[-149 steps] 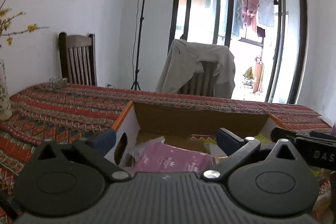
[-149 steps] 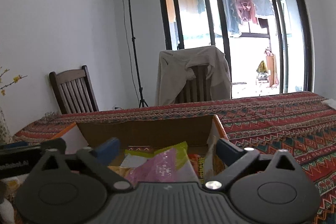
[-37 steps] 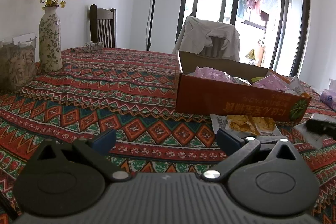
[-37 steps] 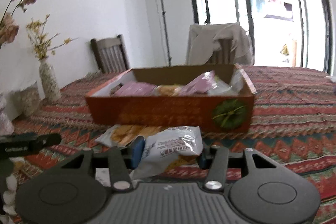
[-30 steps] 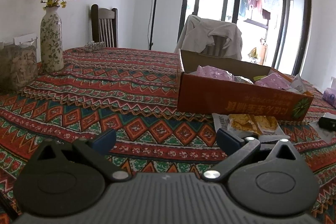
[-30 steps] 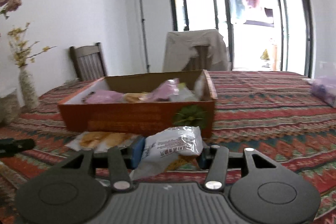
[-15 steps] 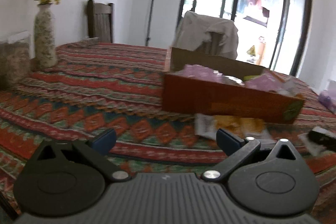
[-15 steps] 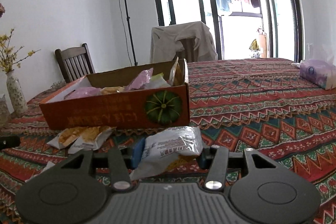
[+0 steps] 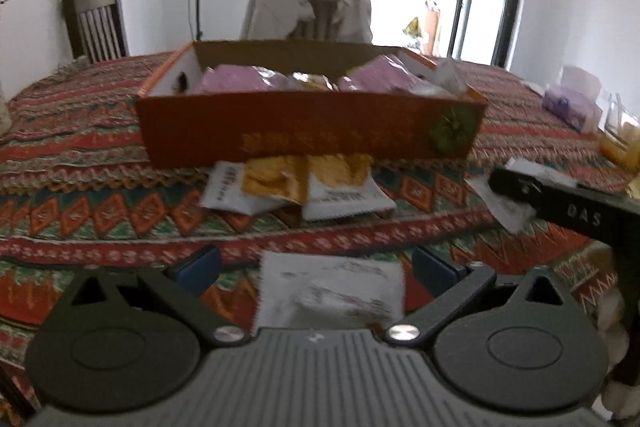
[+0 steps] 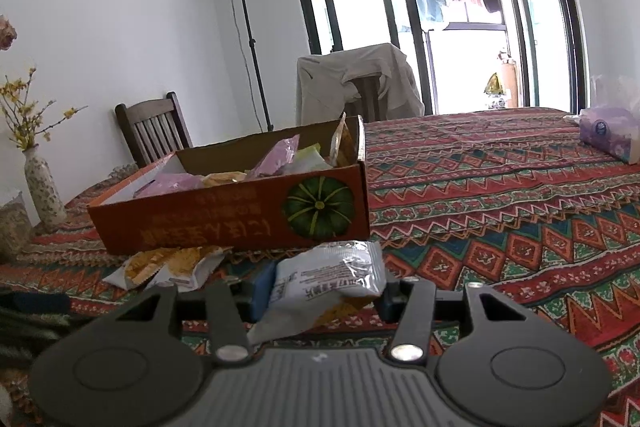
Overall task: Organize snacks
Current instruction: 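Grasp another white wrapped packet with the left tool while the right holds its packet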
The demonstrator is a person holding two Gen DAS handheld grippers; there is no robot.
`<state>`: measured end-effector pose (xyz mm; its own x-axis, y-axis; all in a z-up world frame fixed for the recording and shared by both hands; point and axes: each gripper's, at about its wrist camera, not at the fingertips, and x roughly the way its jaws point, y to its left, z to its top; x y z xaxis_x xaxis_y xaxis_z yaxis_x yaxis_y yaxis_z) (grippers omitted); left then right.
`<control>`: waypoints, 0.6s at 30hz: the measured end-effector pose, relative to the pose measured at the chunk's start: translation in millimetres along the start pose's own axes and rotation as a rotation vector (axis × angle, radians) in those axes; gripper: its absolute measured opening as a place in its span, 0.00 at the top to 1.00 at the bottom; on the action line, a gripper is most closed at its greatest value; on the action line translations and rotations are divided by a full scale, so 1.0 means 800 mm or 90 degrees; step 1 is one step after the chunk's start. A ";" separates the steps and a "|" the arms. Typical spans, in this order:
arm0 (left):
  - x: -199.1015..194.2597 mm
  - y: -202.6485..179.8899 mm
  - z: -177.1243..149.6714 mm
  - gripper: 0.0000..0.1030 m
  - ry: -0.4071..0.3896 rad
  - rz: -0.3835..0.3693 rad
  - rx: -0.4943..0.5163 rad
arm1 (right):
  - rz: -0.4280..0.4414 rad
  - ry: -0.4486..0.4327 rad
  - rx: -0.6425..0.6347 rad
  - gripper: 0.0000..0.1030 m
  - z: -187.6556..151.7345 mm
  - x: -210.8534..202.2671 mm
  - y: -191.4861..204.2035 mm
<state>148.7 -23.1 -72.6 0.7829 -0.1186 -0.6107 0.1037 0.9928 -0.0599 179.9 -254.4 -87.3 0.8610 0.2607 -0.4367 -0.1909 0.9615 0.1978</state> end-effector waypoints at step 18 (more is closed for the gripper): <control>0.009 -0.015 -0.014 0.03 0.032 0.063 0.006 | 0.020 -0.003 -0.001 0.51 -0.001 -0.003 0.000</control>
<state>146.4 -35.4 -85.1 0.7581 -0.0181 -0.6518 0.0329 0.9994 0.0105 177.7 -255.2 -87.1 0.8569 0.2908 -0.4256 -0.2189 0.9528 0.2103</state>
